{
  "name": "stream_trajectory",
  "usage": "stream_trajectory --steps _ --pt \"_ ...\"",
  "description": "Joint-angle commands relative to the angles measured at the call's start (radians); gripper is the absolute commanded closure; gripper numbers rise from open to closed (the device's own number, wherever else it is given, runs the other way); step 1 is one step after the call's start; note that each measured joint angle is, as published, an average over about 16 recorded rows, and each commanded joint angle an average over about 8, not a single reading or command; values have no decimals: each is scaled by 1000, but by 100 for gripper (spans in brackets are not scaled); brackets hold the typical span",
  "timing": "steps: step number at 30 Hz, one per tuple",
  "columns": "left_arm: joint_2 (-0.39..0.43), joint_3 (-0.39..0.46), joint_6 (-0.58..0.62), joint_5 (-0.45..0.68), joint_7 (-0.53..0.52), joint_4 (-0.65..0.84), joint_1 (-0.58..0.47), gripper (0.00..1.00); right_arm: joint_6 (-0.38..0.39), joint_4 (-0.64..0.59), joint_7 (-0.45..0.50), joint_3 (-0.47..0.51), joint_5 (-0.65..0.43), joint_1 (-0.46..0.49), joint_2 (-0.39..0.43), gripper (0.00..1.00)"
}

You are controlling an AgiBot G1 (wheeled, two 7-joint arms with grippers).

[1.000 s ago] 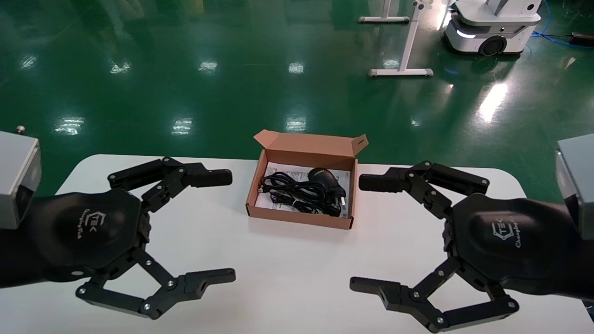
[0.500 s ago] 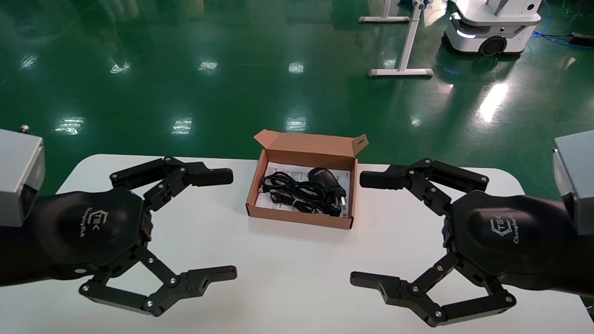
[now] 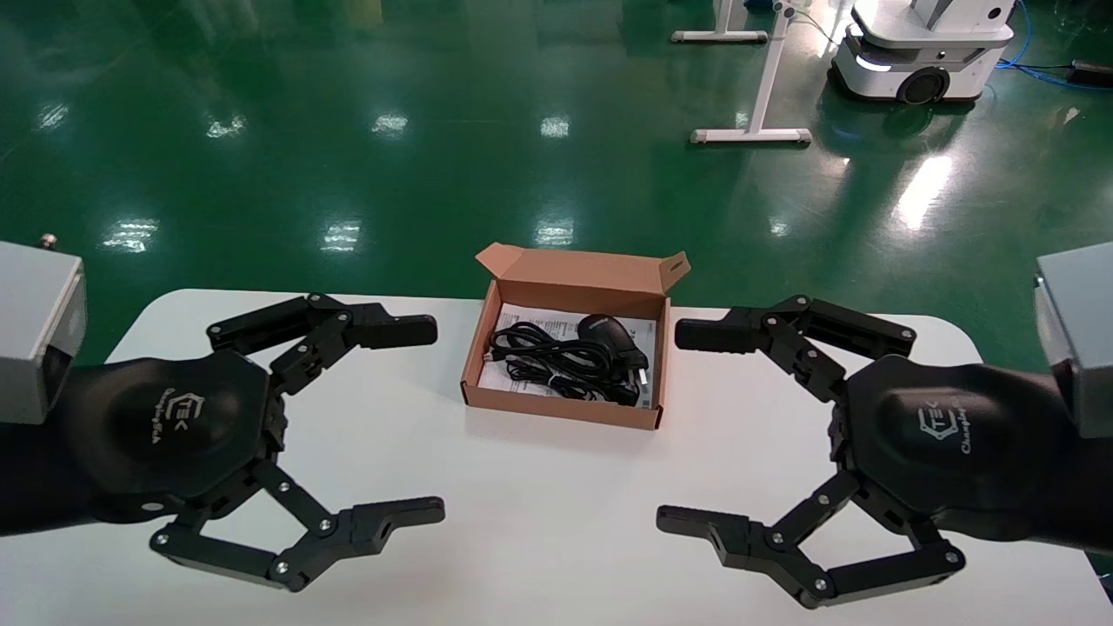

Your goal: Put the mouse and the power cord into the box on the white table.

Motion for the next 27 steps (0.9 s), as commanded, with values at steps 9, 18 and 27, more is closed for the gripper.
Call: stream_trajectory --steps 9,18,27 --pt "1 1 -1 1 0 1 -1 0 0 -1 -1 -1 -1 1 -1 0" --pt "1 1 -1 1 0 1 -1 0 0 -1 -1 -1 -1 1 -1 0" --pt "1 1 -1 1 0 1 -1 0 0 -2 -1 -1 -1 1 -1 0"
